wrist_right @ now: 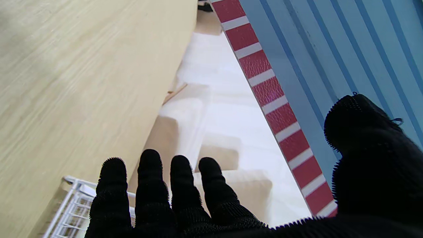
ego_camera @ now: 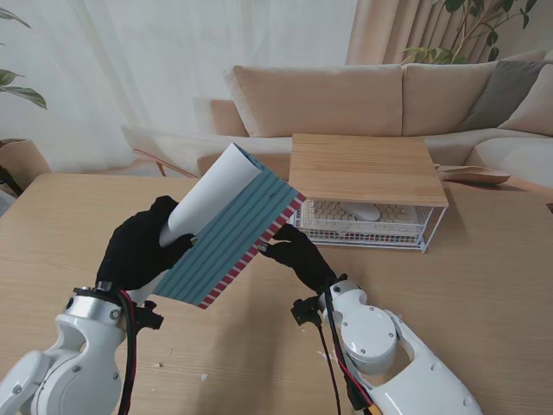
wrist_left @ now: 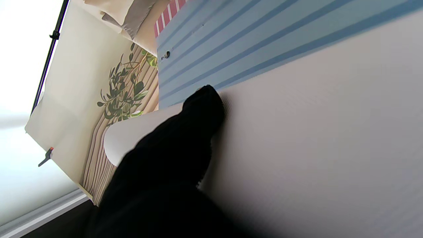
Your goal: Unroll the mouse pad and set up the keyboard and mouse from the tabletop organizer
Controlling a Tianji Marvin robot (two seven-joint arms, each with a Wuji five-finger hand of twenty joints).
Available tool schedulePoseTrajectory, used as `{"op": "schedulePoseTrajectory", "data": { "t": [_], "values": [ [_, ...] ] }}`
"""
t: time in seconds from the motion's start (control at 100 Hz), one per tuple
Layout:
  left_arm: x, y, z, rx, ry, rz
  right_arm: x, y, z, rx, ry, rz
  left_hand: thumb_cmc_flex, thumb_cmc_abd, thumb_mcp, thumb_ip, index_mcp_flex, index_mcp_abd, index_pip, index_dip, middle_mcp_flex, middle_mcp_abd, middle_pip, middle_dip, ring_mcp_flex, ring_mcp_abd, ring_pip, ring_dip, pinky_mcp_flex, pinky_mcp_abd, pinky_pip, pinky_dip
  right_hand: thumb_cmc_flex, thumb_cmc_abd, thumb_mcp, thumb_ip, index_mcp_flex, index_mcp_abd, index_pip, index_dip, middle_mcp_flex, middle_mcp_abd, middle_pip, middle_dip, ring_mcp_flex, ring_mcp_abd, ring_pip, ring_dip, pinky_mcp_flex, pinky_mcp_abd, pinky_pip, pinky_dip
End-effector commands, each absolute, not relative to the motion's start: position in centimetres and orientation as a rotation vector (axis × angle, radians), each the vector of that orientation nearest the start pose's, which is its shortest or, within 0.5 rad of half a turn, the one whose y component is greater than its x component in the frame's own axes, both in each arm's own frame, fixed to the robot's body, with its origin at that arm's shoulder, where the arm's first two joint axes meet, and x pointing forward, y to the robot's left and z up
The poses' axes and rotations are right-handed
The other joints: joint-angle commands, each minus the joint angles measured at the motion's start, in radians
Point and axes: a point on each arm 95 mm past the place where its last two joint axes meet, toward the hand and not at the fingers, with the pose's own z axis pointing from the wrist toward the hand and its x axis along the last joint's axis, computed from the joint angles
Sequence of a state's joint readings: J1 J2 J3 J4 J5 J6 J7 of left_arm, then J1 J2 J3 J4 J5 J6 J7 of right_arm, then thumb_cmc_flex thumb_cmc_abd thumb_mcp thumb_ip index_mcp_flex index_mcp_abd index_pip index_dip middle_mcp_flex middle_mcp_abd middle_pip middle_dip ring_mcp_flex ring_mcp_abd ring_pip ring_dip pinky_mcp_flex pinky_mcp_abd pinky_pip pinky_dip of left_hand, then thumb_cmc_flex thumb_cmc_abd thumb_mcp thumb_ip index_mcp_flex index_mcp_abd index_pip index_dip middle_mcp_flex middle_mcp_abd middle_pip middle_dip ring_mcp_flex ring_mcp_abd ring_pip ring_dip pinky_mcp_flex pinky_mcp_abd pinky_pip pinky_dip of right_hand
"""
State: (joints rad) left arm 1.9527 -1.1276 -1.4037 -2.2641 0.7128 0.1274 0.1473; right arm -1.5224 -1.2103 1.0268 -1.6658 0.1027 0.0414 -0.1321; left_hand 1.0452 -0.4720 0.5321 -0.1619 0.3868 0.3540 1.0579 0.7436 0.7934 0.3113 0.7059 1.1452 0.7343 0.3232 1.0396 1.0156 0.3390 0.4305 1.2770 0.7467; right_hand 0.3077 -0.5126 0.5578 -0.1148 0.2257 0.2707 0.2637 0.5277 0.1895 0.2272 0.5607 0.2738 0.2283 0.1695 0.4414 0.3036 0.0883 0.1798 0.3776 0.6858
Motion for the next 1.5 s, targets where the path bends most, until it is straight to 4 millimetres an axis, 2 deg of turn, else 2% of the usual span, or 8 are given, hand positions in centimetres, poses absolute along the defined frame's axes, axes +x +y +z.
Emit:
{"op": "schedulePoseTrajectory", "data": {
  "t": [0.0, 0.44, 0.52, 0.57, 0.73, 1.01, 1.2, 1.49],
  "values": [
    [29.3, -2.3, -17.0, -1.316, 0.912, -1.964, 39.1, 11.0, -30.2, -2.06, -0.723, -2.092, 0.113, 0.064, 0.047, 0.023, -0.005, -0.035, 0.06, 0.031, 0.014, -0.029, 0.0, 0.02, 0.024, -0.022, 0.003, -0.004, 0.002, -0.002, -0.009, -0.012, -0.03, -0.042, 0.011, -0.021, -0.022, -0.006, -0.008, 0.017, -0.019, -0.022, -0.026, -0.01, -0.019, -0.028, -0.007, -0.011, -0.006, -0.005, -0.016, -0.018],
    [29.3, -3.0, -17.5, -1.478, 0.765, -1.997, 40.2, 12.3, -28.6, -1.939, -0.675, -2.056, 0.115, 0.056, 0.055, 0.025, 0.001, -0.034, 0.056, 0.028, 0.011, -0.023, -0.008, 0.02, 0.003, -0.001, -0.024, -0.017, -0.025, 0.001, -0.026, -0.027, 0.333, 0.015, -0.153, 0.042, 0.254, -0.253, 0.189, 0.1, 0.296, -0.142, 0.256, 0.158, 0.208, -0.055, 0.233, 0.115, 0.101, -0.041, 0.25, 0.107],
    [29.6, -3.0, -17.9, -1.503, 0.753, -1.983, 40.4, 12.6, -28.3, -1.976, -0.598, -2.101, 0.111, 0.053, 0.056, 0.025, 0.007, -0.039, 0.053, 0.024, 0.013, -0.023, -0.013, 0.015, 0.0, 0.004, -0.025, -0.019, -0.03, -0.001, -0.021, -0.029, 0.308, -0.051, 0.223, -0.002, 0.413, -0.283, 0.294, 0.123, 0.465, -0.13, 0.322, 0.238, 0.352, -0.026, 0.385, 0.182, 0.162, -0.008, 0.447, 0.125],
    [29.9, -3.0, -18.3, -1.524, 0.742, -1.974, 40.5, 12.8, -28.2, -1.996, -0.552, -2.119, 0.108, 0.051, 0.058, 0.025, 0.012, -0.042, 0.05, 0.019, 0.016, -0.024, -0.016, 0.011, -0.003, 0.006, -0.03, -0.023, -0.033, -0.001, -0.021, -0.031, 0.403, -0.083, 0.252, -0.107, 0.44, -0.325, 0.552, -0.026, 0.574, -0.121, 0.355, 0.268, 0.452, -0.016, 0.468, 0.217, 0.21, 0.007, 0.588, 0.111],
    [31.1, -3.4, -19.8, -1.677, 0.634, -1.956, 40.8, 12.8, -28.0, -2.035, -0.488, -2.179, 0.057, 0.012, 0.131, 0.009, 0.052, -0.054, 0.053, -0.025, 0.05, -0.024, -0.036, -0.027, 0.001, 0.048, -0.071, -0.076, -0.054, 0.021, -0.022, -0.053, 0.486, -0.076, 0.304, -0.119, 0.573, -0.362, 0.705, -0.054, 0.774, -0.089, 0.403, 0.304, 0.622, 0.001, 0.592, 0.262, 0.297, 0.033, 0.8, 0.07],
    [31.8, -4.1, -20.8, -1.852, 0.549, -2.002, 40.9, 12.7, -29.0, -2.066, -0.44, -2.119, 0.092, 0.025, 0.113, 0.015, 0.041, -0.048, 0.047, -0.019, 0.029, -0.018, -0.043, -0.005, -0.031, 0.048, -0.097, -0.091, -0.088, 0.009, -0.053, -0.068, 0.459, -0.079, 0.278, -0.112, 0.55, -0.407, 0.669, -0.028, 0.653, -0.132, 0.292, 0.253, 0.486, -0.035, 0.433, 0.198, 0.153, 0.018, 0.646, -0.015],
    [31.8, -4.4, -20.4, -1.879, 0.523, -2.052, 41.0, 13.0, -29.3, -2.015, -0.412, -1.97, 0.098, 0.029, 0.109, 0.016, 0.034, -0.053, 0.049, -0.01, 0.025, -0.025, -0.043, 0.0, -0.035, 0.034, -0.104, -0.097, -0.086, -0.004, -0.063, -0.076, 0.265, -0.08, 0.308, -0.004, 0.321, -0.276, 0.21, 0.052, 0.375, -0.148, 0.16, 0.108, 0.345, -0.044, 0.195, 0.094, 0.118, -0.017, 0.453, -0.129],
    [31.7, -4.8, -20.7, -1.948, 0.461, -2.127, 41.4, 13.9, -29.1, -2.035, -0.335, -1.883, 0.107, 0.031, 0.107, 0.017, 0.029, -0.055, 0.05, -0.002, 0.019, -0.028, -0.042, 0.008, -0.041, 0.026, -0.111, -0.102, -0.089, -0.015, -0.077, -0.087, 0.247, -0.076, 0.293, -0.005, 0.226, -0.246, 0.18, 0.03, 0.327, -0.116, 0.144, 0.091, 0.373, 0.006, 0.134, 0.068, 0.21, 0.137, 0.412, -0.195]
  ]
}}
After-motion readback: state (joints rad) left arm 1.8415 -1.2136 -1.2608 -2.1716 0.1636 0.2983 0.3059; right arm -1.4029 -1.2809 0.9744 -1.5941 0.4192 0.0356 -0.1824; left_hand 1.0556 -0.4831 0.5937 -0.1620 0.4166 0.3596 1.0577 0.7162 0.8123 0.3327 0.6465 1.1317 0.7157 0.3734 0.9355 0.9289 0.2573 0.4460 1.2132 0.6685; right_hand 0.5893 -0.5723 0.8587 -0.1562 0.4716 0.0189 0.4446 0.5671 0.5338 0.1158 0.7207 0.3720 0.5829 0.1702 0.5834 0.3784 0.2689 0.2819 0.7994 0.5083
